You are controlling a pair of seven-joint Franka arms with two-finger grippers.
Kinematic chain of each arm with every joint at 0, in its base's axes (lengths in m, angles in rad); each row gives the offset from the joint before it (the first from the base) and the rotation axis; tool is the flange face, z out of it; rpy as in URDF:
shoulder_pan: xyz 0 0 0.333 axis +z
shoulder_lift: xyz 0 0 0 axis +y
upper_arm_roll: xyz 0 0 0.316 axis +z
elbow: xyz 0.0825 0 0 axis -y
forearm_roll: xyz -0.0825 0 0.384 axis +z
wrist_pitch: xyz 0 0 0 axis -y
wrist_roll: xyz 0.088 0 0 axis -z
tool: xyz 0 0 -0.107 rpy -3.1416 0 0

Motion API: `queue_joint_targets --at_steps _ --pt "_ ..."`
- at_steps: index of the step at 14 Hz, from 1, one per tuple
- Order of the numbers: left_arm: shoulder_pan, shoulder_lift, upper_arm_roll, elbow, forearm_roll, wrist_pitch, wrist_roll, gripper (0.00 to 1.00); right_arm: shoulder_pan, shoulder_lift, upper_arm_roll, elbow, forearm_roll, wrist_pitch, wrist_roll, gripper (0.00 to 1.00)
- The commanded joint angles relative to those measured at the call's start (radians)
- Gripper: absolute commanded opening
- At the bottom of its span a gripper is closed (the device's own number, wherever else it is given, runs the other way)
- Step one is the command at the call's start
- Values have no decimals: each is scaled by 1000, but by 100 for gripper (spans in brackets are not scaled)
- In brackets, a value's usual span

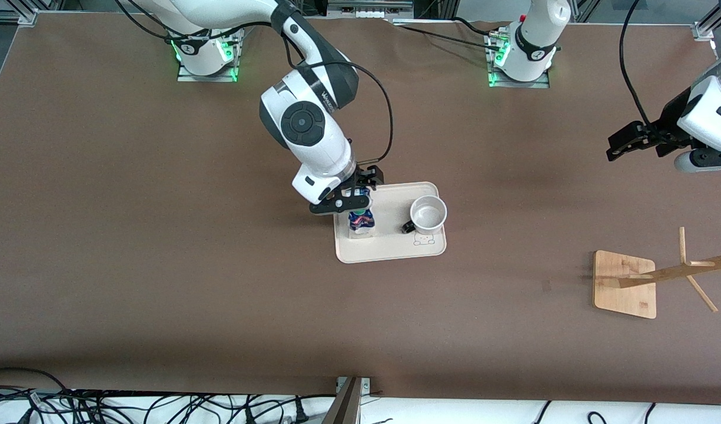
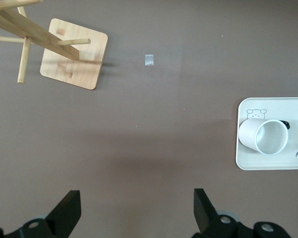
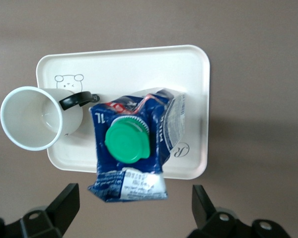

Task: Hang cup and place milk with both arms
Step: 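Reach the right gripper down to the blue milk carton on the tray, then close the right gripper on the milk carton's green cap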

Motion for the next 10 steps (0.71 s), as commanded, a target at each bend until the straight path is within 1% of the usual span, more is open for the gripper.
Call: queue_joint_targets --at_steps 1,5,10 --pt "11 -1 -14 23 15 -19 -1 100 -19 27 3 29 -4 33 9 100" --pt "11 -1 -15 23 15 -19 -1 100 -21 66 5 94 -4 56 9 100" --pt "11 -1 -15 23 15 -19 -3 100 -9 86 8 98 -4 81 11 100"
